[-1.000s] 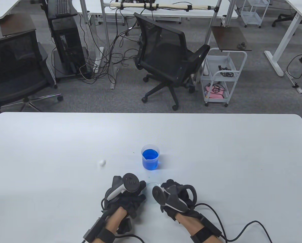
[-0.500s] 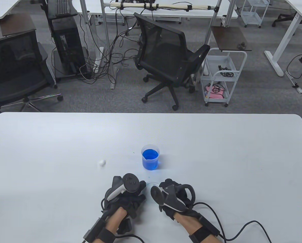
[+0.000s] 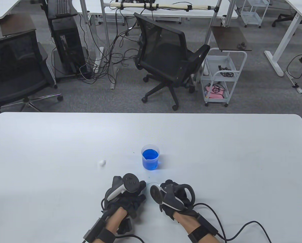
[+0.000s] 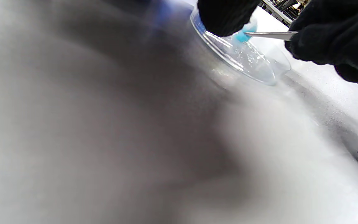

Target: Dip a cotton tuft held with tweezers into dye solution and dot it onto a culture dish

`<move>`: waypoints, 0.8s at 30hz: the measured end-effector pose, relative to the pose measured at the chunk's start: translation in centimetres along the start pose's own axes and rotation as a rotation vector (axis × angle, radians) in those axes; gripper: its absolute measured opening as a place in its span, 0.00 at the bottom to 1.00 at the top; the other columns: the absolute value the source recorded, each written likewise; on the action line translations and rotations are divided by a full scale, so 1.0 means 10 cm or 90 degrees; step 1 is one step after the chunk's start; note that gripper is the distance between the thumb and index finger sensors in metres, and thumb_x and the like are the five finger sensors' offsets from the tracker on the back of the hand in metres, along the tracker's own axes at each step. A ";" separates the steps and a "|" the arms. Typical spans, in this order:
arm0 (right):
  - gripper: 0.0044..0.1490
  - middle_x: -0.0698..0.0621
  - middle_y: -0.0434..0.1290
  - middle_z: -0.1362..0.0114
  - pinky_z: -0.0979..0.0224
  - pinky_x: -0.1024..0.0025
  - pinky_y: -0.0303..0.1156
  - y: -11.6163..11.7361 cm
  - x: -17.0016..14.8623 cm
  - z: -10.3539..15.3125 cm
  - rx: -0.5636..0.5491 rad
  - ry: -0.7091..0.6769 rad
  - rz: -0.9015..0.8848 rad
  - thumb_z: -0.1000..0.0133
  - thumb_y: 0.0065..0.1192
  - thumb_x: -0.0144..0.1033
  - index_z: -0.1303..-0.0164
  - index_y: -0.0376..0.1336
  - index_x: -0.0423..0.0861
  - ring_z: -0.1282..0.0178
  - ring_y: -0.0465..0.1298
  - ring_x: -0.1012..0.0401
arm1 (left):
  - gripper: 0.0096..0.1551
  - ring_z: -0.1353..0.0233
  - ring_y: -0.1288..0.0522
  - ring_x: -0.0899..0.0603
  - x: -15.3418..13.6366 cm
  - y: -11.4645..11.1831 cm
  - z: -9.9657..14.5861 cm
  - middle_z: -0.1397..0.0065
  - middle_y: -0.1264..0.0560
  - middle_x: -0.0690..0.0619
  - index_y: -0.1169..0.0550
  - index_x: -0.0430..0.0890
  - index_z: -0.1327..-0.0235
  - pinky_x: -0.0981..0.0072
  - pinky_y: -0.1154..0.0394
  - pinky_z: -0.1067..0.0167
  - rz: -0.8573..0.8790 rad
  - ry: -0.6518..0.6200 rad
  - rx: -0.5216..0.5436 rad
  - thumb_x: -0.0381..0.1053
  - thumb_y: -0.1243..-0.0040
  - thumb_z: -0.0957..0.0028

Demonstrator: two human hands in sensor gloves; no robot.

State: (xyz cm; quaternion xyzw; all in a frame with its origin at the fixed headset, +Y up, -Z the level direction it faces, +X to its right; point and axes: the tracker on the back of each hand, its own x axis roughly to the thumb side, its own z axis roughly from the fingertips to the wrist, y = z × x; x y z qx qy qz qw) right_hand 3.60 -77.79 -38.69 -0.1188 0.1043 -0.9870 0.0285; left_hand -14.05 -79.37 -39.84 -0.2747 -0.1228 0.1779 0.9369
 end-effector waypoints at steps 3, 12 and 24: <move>0.24 0.34 0.84 0.59 0.77 0.69 0.81 -0.14 -0.16 0.00 -0.020 0.035 -0.059 0.65 0.74 0.37 0.70 0.83 0.36 0.77 0.81 0.61 | 0.37 0.19 0.66 0.24 0.00 0.00 0.00 0.11 0.63 0.34 0.50 0.55 0.15 0.21 0.65 0.32 0.001 0.000 0.000 0.53 0.49 0.32; 0.26 0.34 0.84 0.58 0.77 0.69 0.81 -0.42 -0.60 0.10 -0.052 0.088 -0.104 0.65 0.74 0.37 0.69 0.83 0.31 0.76 0.82 0.61 | 0.37 0.19 0.66 0.24 -0.01 0.00 0.00 0.11 0.63 0.35 0.51 0.55 0.15 0.21 0.65 0.32 0.003 0.001 0.000 0.53 0.49 0.32; 0.27 0.34 0.85 0.53 0.73 0.68 0.85 0.08 -0.67 0.20 0.062 0.093 -0.085 0.65 0.79 0.37 0.63 0.83 0.34 0.72 0.85 0.60 | 0.37 0.19 0.66 0.24 -0.01 0.01 0.00 0.11 0.63 0.35 0.50 0.55 0.15 0.21 0.65 0.32 0.004 0.001 -0.001 0.53 0.49 0.32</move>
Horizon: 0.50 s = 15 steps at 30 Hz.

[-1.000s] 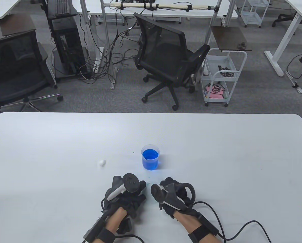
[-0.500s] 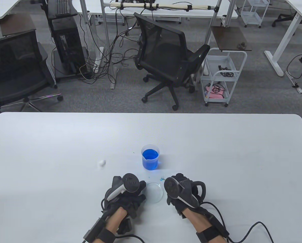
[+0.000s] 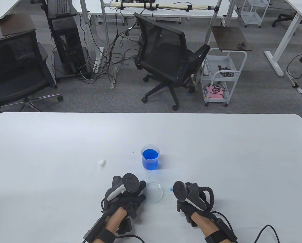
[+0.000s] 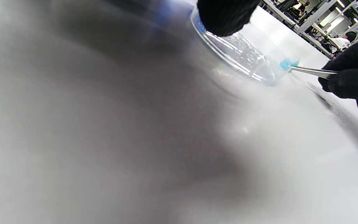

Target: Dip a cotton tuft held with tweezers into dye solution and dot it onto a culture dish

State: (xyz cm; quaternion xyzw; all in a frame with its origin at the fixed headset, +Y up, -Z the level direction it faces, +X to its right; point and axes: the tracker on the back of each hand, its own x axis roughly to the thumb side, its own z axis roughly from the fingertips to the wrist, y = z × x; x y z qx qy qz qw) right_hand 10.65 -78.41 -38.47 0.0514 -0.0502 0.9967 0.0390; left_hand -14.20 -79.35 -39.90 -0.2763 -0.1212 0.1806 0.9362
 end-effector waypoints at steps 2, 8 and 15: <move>0.28 0.33 0.85 0.52 0.72 0.68 0.86 -0.01 -0.01 0.02 -0.001 0.000 -0.008 0.65 0.79 0.38 0.62 0.83 0.34 0.72 0.85 0.60 | 0.37 0.19 0.66 0.24 0.00 0.00 0.00 0.12 0.63 0.35 0.50 0.55 0.15 0.21 0.65 0.32 0.001 0.000 0.000 0.53 0.48 0.32; 0.29 0.34 0.84 0.50 0.70 0.69 0.86 -0.09 -0.08 0.03 0.027 0.018 -0.035 0.63 0.79 0.39 0.59 0.82 0.34 0.70 0.85 0.61 | 0.37 0.19 0.66 0.24 0.00 0.00 0.00 0.11 0.63 0.35 0.51 0.55 0.15 0.21 0.65 0.32 0.001 -0.001 0.000 0.53 0.49 0.32; 0.31 0.33 0.81 0.46 0.66 0.67 0.87 -0.33 -0.26 0.08 -0.032 0.043 -0.122 0.61 0.75 0.38 0.53 0.79 0.34 0.66 0.85 0.60 | 0.37 0.19 0.66 0.24 0.00 0.01 0.00 0.11 0.63 0.35 0.51 0.55 0.15 0.21 0.65 0.32 0.001 0.000 0.000 0.53 0.49 0.32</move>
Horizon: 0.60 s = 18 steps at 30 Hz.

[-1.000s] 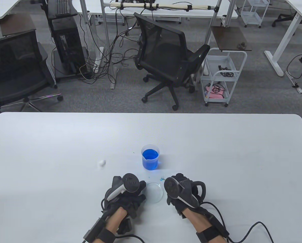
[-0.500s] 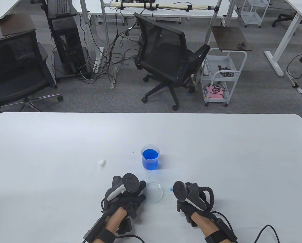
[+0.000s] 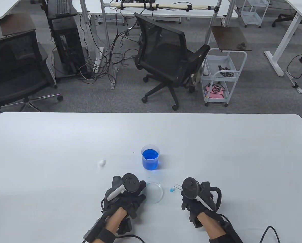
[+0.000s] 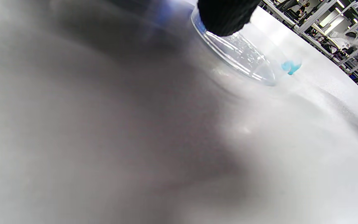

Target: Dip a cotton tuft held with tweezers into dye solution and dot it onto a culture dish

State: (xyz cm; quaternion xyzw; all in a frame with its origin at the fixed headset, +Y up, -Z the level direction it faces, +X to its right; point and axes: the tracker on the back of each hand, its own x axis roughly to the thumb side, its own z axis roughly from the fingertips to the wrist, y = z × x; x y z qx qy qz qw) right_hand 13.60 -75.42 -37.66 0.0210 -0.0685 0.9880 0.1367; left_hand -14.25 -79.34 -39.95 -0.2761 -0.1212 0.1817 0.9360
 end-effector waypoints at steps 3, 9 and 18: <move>0.33 0.32 0.77 0.41 0.61 0.65 0.88 0.00 -0.04 -0.05 -0.001 0.023 -0.030 0.60 0.72 0.34 0.46 0.75 0.33 0.61 0.85 0.58 | 0.37 0.19 0.66 0.24 0.00 0.00 0.00 0.11 0.63 0.35 0.51 0.55 0.15 0.21 0.65 0.32 -0.001 0.000 0.000 0.53 0.49 0.32; 0.32 0.34 0.77 0.40 0.57 0.59 0.85 0.20 0.01 -0.24 0.021 0.070 0.029 0.59 0.73 0.39 0.48 0.75 0.37 0.58 0.85 0.54 | 0.37 0.19 0.66 0.24 0.00 0.00 0.00 0.11 0.63 0.35 0.50 0.55 0.15 0.21 0.65 0.32 -0.001 -0.002 0.003 0.53 0.49 0.32; 0.33 0.34 0.74 0.37 0.55 0.59 0.82 0.51 0.06 -0.30 0.094 0.092 0.117 0.56 0.72 0.43 0.46 0.73 0.37 0.52 0.80 0.53 | 0.37 0.19 0.66 0.24 0.00 -0.02 0.00 0.12 0.63 0.35 0.50 0.55 0.15 0.21 0.65 0.32 0.001 -0.005 0.002 0.53 0.49 0.32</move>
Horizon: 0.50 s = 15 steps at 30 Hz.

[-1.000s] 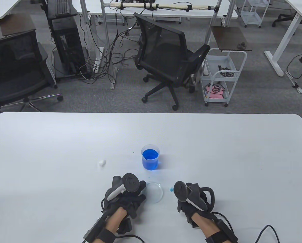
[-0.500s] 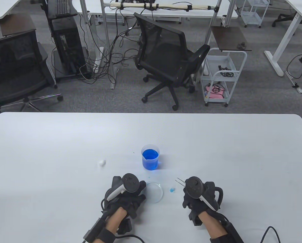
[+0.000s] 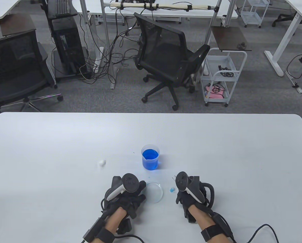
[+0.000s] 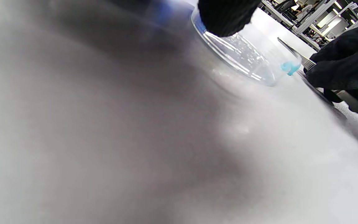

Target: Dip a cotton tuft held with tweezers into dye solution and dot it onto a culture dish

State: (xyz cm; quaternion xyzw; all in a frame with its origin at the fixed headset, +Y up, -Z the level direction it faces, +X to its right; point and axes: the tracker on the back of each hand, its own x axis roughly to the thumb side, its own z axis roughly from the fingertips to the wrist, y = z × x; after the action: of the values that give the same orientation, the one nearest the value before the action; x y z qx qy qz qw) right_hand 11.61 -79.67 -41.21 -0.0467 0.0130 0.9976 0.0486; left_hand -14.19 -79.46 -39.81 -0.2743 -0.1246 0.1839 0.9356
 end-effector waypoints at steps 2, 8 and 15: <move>0.33 0.34 0.74 0.36 0.55 0.59 0.81 0.01 0.01 0.00 0.009 0.003 0.007 0.55 0.72 0.43 0.45 0.72 0.37 0.52 0.80 0.54 | 0.37 0.19 0.66 0.24 0.00 0.00 0.00 0.12 0.63 0.35 0.50 0.55 0.15 0.21 0.65 0.32 0.001 -0.002 0.001 0.53 0.49 0.32; 0.35 0.33 0.72 0.35 0.54 0.58 0.81 -0.01 -0.03 0.01 0.021 -0.005 -0.017 0.55 0.71 0.43 0.42 0.71 0.36 0.51 0.79 0.53 | 0.37 0.19 0.67 0.24 -0.01 0.00 0.00 0.12 0.63 0.35 0.51 0.55 0.15 0.21 0.66 0.32 0.009 -0.012 -0.004 0.55 0.51 0.32; 0.38 0.32 0.68 0.30 0.47 0.50 0.79 -0.38 -0.36 0.14 -0.081 -0.005 -0.107 0.54 0.68 0.42 0.35 0.66 0.38 0.45 0.79 0.48 | 0.35 0.19 0.61 0.24 -0.09 0.40 0.34 0.12 0.58 0.33 0.46 0.50 0.15 0.22 0.62 0.32 0.073 -0.062 0.112 0.54 0.51 0.33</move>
State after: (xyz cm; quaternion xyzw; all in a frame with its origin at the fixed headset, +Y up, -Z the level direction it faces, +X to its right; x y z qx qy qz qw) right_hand 15.37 -76.21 -39.56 -0.0463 -0.0544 0.9891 0.1289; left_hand -17.23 -75.09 -39.39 -0.1884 -0.1373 0.2604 0.9369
